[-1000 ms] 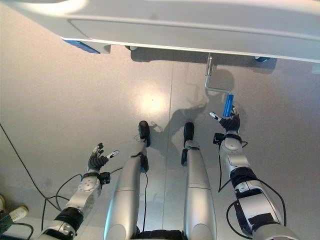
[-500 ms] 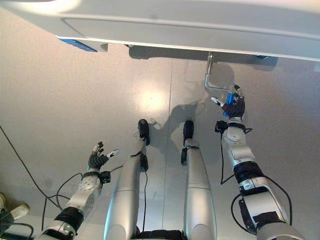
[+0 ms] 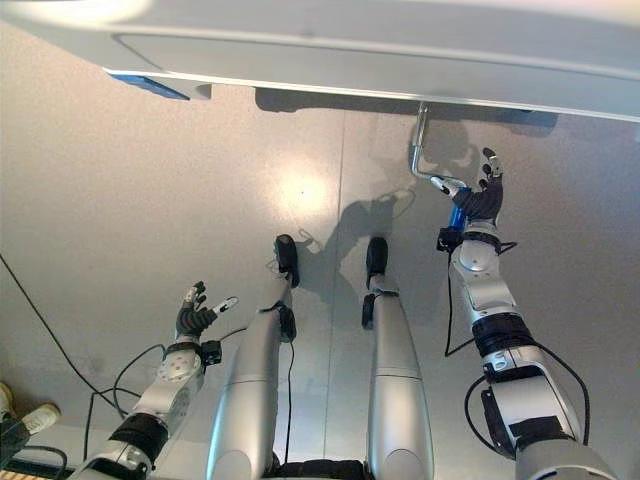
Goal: Raise the hospital bed
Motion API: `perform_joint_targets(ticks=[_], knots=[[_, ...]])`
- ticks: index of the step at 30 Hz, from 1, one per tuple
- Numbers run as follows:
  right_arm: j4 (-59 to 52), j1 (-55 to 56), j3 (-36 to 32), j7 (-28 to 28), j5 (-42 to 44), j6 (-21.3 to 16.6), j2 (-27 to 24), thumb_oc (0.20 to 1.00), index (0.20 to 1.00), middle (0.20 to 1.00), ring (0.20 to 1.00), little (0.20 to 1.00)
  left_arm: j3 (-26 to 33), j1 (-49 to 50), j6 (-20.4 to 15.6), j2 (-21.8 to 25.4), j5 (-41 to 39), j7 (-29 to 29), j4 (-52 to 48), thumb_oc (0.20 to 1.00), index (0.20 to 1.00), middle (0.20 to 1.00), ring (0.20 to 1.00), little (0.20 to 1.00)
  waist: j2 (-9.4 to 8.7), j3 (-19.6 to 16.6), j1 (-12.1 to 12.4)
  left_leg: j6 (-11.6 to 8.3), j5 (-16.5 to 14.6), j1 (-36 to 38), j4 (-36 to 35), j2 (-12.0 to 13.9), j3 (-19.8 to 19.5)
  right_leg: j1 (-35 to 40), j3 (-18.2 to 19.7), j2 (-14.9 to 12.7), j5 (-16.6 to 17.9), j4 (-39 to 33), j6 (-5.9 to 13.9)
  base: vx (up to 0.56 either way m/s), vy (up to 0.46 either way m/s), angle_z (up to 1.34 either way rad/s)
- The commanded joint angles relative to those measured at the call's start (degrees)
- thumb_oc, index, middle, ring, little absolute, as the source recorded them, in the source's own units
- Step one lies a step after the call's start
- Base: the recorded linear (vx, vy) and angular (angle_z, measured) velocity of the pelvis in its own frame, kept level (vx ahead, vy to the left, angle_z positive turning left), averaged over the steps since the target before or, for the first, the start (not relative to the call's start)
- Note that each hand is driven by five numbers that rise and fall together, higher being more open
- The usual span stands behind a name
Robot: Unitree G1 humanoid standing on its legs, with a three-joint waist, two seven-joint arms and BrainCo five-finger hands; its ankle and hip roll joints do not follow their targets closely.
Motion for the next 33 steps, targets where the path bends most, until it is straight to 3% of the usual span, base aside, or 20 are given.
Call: perform_joint_targets(ticks=[1, 23, 33], knots=[[-0.99, 0.41, -0.14, -0.30, 0.49, -1.48, -4.28, 1.000, 1.000, 1.000, 1.000, 1.000, -0.44, 4.43, -0.39, 0.23, 1.60, 1.49, -1.75, 1.000, 1.000, 1.000, 1.000, 1.000, 0.10, -1.19, 0.31, -0.68, -4.14, -1.99, 7.48, 0.88, -0.70, 0.18, 1.96, -1.53, 6.06, -4.88, 6.21, 0.00, 0.000, 0.00], [4.37, 2.51, 1.31, 1.47, 3.05, -1.32, -1.50, 1.000, 1.000, 1.000, 1.000, 1.000, -1.20, 2.78, -0.50, -0.19, 1.48, 2.12, -0.64, 1.000, 1.000, 1.000, 1.000, 1.000, 0.91, -1.19, 0.44, -0.55, -4.16, -2.66, 8.10, 0.62, -0.85, -0.24, 1.95, -1.69, 6.19, -4.57, 6.26, 0.00, 0.000, 0.00], [12.56, 1.26, 3.19, 6.14, 10.83, -1.02, -0.07, 1.000, 1.000, 1.000, 1.000, 1.000, -1.60, 2.39, -0.52, 0.08, 0.22, 1.36, 0.18, 1.000, 1.000, 1.000, 1.000, 1.000, 1.30, -1.19, 0.86, -0.52, -4.01, -2.90, 8.02, 0.35, -0.67, -0.25, 1.76, -1.91, 6.44, -4.82, 6.23, 0.00, 0.000, 0.00]])
